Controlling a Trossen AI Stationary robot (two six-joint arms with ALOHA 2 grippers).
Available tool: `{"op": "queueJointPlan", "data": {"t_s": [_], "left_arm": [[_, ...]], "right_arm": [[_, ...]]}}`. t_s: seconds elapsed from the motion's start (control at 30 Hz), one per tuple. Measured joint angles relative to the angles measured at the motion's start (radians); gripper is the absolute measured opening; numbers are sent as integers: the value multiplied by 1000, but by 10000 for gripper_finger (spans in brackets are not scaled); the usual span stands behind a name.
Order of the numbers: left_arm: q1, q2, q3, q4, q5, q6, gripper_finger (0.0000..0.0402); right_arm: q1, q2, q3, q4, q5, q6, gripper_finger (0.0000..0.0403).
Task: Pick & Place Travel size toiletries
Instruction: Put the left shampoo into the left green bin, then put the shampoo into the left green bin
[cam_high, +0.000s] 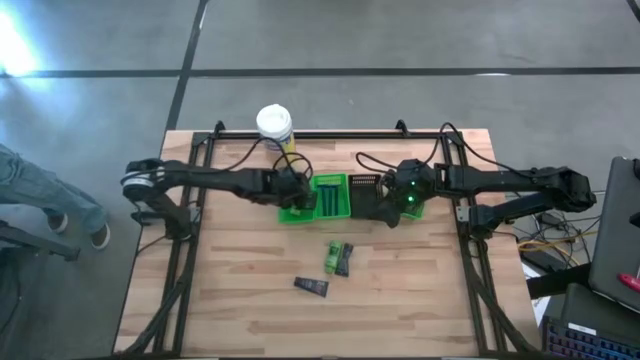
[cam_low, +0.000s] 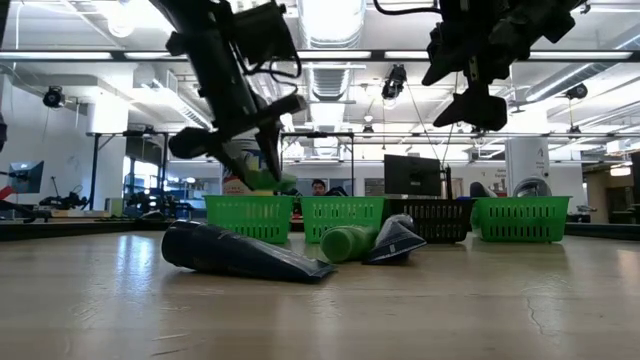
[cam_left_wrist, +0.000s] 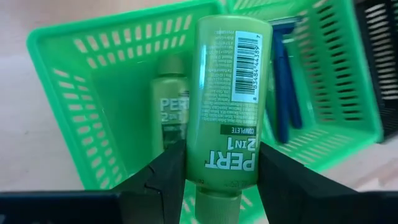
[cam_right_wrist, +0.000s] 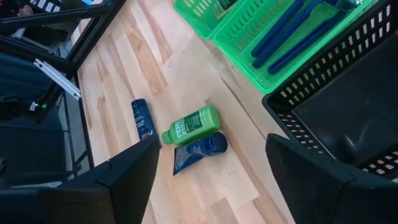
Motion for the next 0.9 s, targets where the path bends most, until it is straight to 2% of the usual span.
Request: {"op": "queueJointPlan", "data": {"t_s": [0.17,0.47,0.9], "left_arm": [[9,33,0,1,-14,-6,167],[1,35,-28,-7,-12,-48,170],[-31,-37,-13,-20,-9,-23,255]], "right_arm": [[0,0,0,-2,0,0,292],[0,0,0,-71,11,0,321],[0,0,0,-71,18,-25,353]]}}
